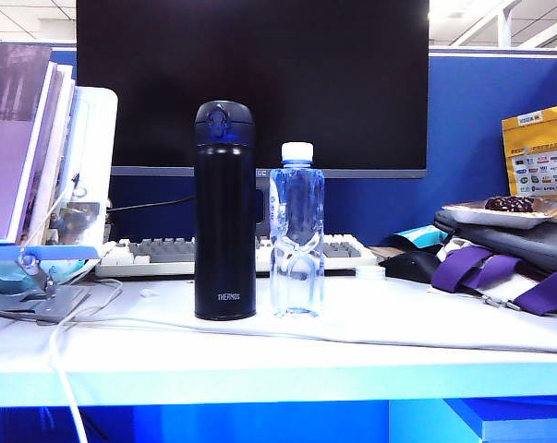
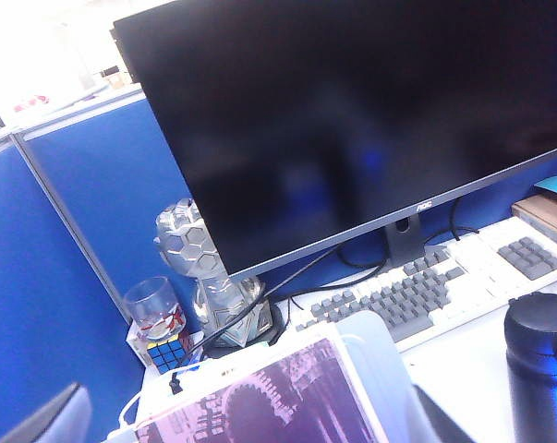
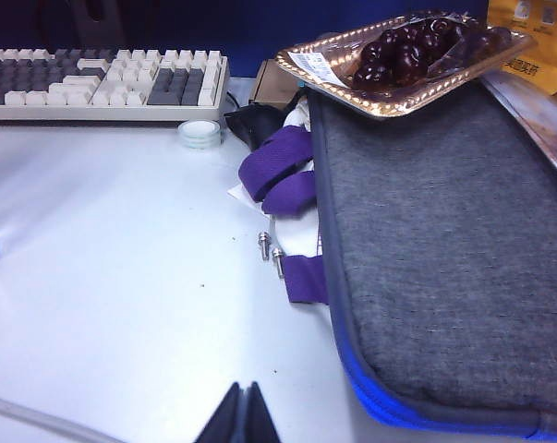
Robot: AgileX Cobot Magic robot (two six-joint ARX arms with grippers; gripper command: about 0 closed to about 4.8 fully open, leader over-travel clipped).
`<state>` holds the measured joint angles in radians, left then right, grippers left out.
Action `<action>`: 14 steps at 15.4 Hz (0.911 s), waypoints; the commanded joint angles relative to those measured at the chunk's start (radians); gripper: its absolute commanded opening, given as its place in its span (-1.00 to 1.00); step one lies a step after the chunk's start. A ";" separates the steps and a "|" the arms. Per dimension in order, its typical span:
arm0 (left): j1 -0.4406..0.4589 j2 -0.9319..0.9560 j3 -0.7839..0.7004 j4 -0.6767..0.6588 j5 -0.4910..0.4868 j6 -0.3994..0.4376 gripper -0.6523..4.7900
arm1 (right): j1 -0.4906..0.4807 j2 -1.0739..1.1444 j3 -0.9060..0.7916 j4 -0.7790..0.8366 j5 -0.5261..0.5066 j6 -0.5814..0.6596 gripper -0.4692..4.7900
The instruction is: Pick up the mineral water bottle and place it vertically to the right of the black thermos cup.
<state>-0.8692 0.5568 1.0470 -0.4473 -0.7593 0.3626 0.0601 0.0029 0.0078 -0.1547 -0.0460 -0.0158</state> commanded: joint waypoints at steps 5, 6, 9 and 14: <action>0.000 0.000 0.002 0.008 0.004 -0.003 1.00 | 0.000 0.000 -0.003 -0.006 -0.001 0.001 -0.82; 0.000 0.000 0.002 0.007 0.003 -0.003 1.00 | 0.000 0.000 -0.003 -0.006 -0.001 0.001 -0.82; 0.000 0.000 0.002 0.037 -0.027 -0.025 1.00 | 0.000 0.000 -0.003 -0.006 -0.001 0.001 -0.82; 0.227 -0.017 0.002 0.360 -0.005 -0.061 1.00 | 0.000 0.000 -0.003 -0.006 -0.001 0.001 -0.82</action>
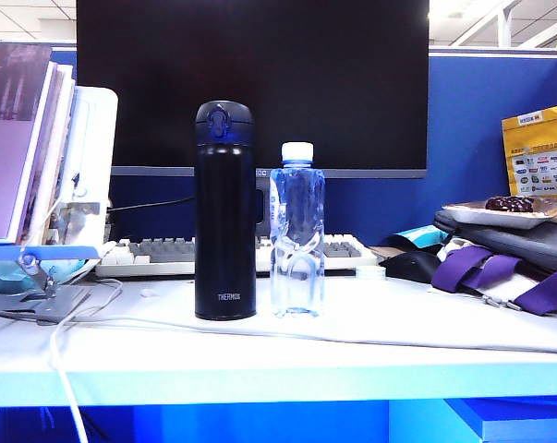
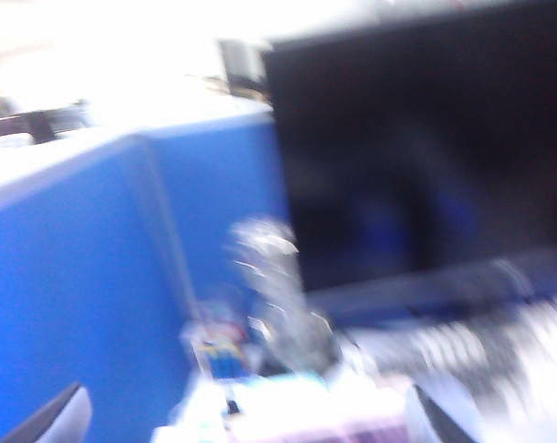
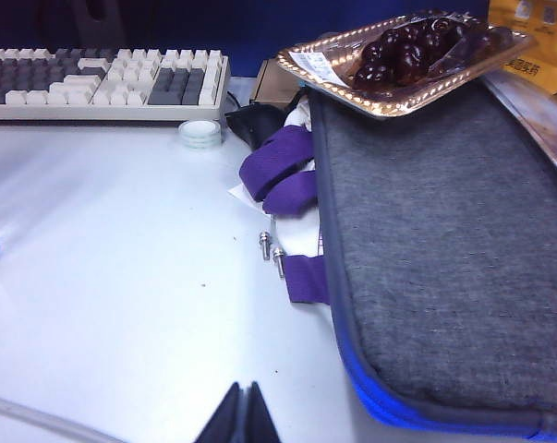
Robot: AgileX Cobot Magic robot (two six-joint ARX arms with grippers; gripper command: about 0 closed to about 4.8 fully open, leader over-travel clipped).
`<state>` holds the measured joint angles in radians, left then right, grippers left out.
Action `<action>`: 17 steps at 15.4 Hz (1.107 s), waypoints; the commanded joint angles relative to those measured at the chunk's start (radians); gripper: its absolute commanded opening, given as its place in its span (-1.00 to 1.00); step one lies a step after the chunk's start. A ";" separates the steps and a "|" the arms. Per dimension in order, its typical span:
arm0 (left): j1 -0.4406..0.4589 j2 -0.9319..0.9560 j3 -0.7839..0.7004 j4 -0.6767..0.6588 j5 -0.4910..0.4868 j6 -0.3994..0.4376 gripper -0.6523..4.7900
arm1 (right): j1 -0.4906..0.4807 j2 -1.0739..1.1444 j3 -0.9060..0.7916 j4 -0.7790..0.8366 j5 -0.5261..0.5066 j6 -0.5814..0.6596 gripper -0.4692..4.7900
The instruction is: Pick up the mineral water bottle and place it vertically to the right of the black thermos cup.
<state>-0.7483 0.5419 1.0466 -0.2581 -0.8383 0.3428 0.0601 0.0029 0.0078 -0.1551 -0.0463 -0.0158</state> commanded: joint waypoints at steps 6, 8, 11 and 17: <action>0.586 -0.044 -0.023 0.248 0.777 -0.300 1.00 | 0.001 0.000 -0.003 -0.005 0.000 0.001 -0.82; 0.708 -0.166 -0.179 0.240 0.809 -0.299 1.00 | 0.001 0.000 -0.003 -0.005 0.000 0.001 -0.82; 0.752 -0.311 -0.400 0.294 0.805 -0.318 1.00 | 0.002 0.000 -0.003 -0.005 0.000 0.001 -0.82; 0.752 -0.500 -0.765 0.320 0.866 -0.384 1.00 | 0.002 0.000 -0.003 -0.005 0.000 0.001 -0.82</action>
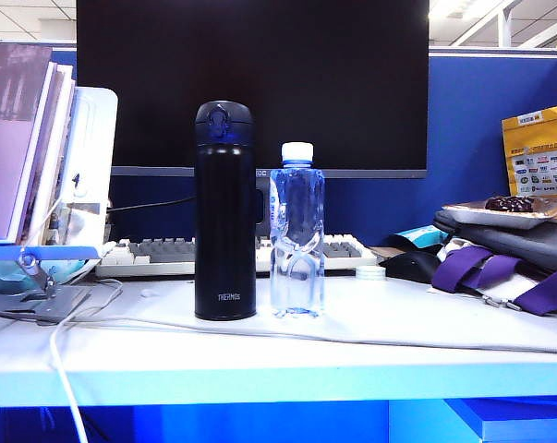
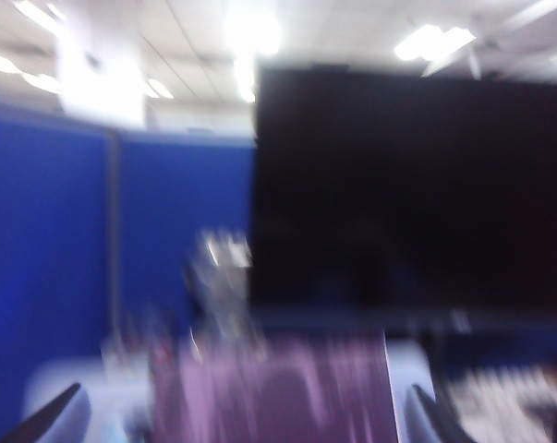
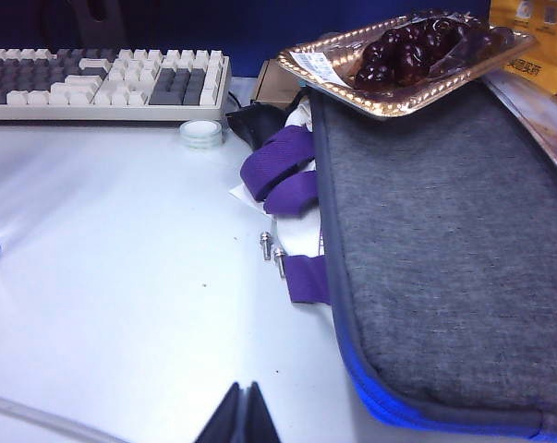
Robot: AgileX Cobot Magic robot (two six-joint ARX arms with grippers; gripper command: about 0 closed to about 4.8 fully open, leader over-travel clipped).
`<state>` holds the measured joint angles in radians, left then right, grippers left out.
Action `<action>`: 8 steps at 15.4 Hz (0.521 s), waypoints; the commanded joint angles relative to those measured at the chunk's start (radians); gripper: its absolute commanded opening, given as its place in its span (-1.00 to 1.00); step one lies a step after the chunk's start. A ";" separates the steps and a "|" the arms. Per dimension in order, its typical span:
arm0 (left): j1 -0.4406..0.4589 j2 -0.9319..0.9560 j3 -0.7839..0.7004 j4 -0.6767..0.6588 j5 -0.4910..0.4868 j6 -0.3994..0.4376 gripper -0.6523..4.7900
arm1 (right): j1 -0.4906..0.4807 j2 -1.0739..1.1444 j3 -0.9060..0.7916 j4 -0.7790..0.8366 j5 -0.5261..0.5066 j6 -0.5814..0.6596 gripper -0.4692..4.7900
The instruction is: Pick up the mineral water bottle and place it vertically to the right of the black thermos cup.
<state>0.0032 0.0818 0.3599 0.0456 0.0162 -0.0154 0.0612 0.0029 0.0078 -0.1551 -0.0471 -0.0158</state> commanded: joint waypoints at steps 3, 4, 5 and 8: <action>0.001 -0.080 -0.200 0.032 0.006 -0.027 1.00 | 0.002 0.000 -0.003 -0.005 0.000 0.001 -0.82; 0.001 -0.080 -0.229 0.032 0.008 -0.027 1.00 | 0.002 0.000 -0.003 -0.006 0.000 0.001 -0.82; 0.001 -0.080 -0.246 0.031 0.009 -0.026 1.00 | 0.001 0.000 -0.003 -0.005 0.000 0.001 -0.82; 0.000 -0.080 -0.296 0.013 0.016 -0.026 1.00 | 0.001 0.000 -0.003 -0.005 0.000 0.001 -0.82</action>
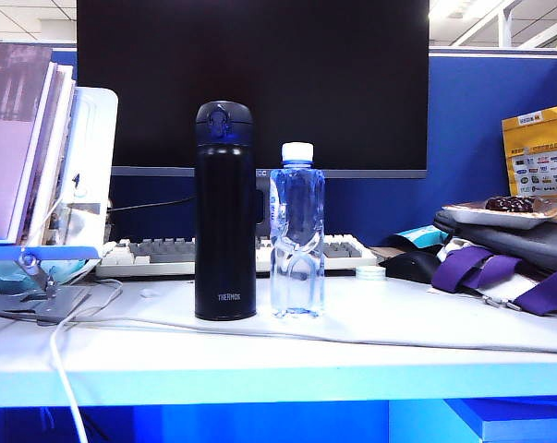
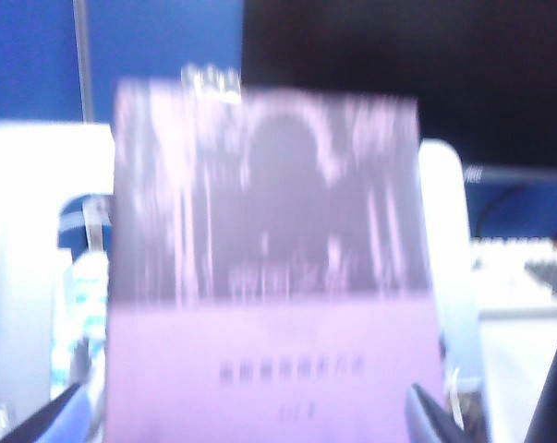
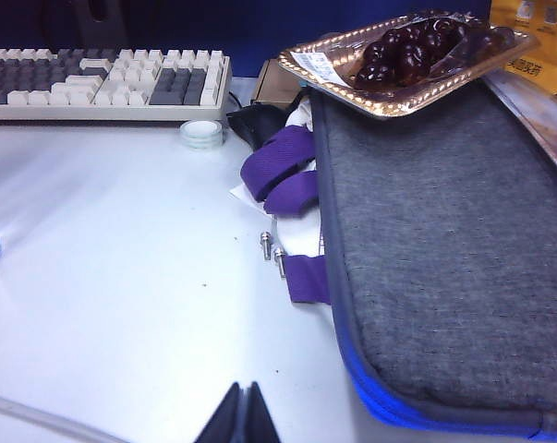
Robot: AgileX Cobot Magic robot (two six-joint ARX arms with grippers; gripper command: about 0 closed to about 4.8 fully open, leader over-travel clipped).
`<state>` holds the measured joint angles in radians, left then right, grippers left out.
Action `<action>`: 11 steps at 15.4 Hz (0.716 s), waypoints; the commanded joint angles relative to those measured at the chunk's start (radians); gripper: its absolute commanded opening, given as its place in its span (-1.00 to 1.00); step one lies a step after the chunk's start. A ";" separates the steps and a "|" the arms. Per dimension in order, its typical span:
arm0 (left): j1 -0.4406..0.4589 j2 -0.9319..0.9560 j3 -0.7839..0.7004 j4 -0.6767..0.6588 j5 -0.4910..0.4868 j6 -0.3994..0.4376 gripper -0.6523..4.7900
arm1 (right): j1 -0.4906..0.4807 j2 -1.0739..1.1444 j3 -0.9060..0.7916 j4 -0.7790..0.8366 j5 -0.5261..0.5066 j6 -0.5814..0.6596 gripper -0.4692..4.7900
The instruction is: Pick up the mineral water bottle and place it vertically to the right of the black thermos cup.
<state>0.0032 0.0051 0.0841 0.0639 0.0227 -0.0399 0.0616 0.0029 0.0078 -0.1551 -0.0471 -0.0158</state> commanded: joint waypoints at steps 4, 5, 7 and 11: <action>0.000 -0.003 -0.079 -0.085 0.028 -0.001 1.00 | 0.000 0.000 -0.003 -0.005 0.000 0.001 -0.82; 0.000 -0.003 -0.079 -0.145 0.027 -0.001 1.00 | 0.000 0.000 -0.003 -0.005 0.000 0.001 -0.82; 0.000 -0.003 -0.079 -0.235 0.026 -0.001 1.00 | 0.000 0.000 -0.003 -0.005 0.000 0.001 -0.82; 0.000 -0.003 -0.079 -0.230 0.026 0.002 1.00 | 0.000 0.000 -0.003 -0.005 0.000 0.001 -0.82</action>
<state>0.0029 0.0048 0.0059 -0.1543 0.0437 -0.0391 0.0616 0.0029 0.0078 -0.1551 -0.0475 -0.0158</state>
